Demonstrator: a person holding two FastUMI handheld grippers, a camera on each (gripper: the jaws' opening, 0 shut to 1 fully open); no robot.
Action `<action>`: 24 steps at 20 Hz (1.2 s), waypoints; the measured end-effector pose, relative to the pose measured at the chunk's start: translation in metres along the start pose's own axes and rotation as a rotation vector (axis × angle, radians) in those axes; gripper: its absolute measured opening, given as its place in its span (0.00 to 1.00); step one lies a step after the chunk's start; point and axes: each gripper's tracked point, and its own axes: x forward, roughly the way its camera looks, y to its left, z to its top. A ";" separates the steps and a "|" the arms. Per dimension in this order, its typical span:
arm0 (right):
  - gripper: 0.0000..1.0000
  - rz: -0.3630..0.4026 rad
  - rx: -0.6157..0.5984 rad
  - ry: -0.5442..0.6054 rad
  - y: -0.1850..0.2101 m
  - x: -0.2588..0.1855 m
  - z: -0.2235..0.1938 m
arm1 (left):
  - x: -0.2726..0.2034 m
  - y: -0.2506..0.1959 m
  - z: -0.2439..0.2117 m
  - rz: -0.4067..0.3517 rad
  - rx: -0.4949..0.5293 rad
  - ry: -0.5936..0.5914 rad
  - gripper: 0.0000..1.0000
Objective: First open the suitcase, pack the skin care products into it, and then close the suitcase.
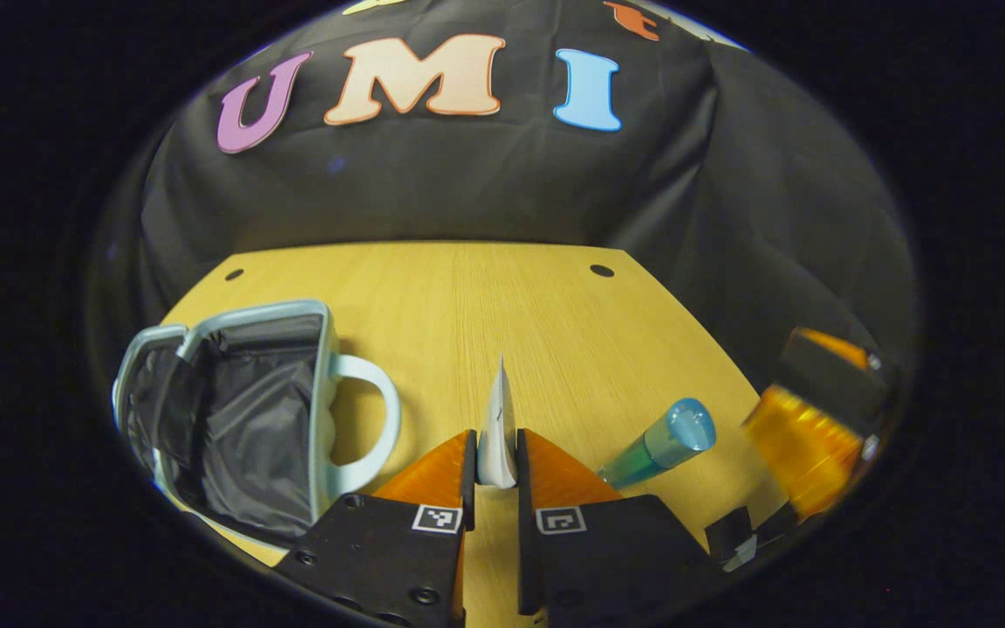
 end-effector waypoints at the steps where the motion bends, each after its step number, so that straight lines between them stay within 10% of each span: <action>1: 1.00 0.013 0.004 0.019 0.003 0.003 -0.008 | -0.008 0.002 0.008 0.008 0.006 -0.011 0.16; 10: 0.98 0.068 0.004 0.167 0.021 0.041 -0.084 | -0.070 0.044 0.037 0.129 -0.007 -0.042 0.16; 15: 0.55 0.091 -0.015 0.168 0.027 0.054 -0.087 | -0.093 0.092 0.016 0.217 -0.037 0.003 0.16; 24: 0.48 0.183 0.042 0.230 0.098 0.041 -0.033 | -0.084 0.205 -0.030 0.289 -0.111 0.194 0.16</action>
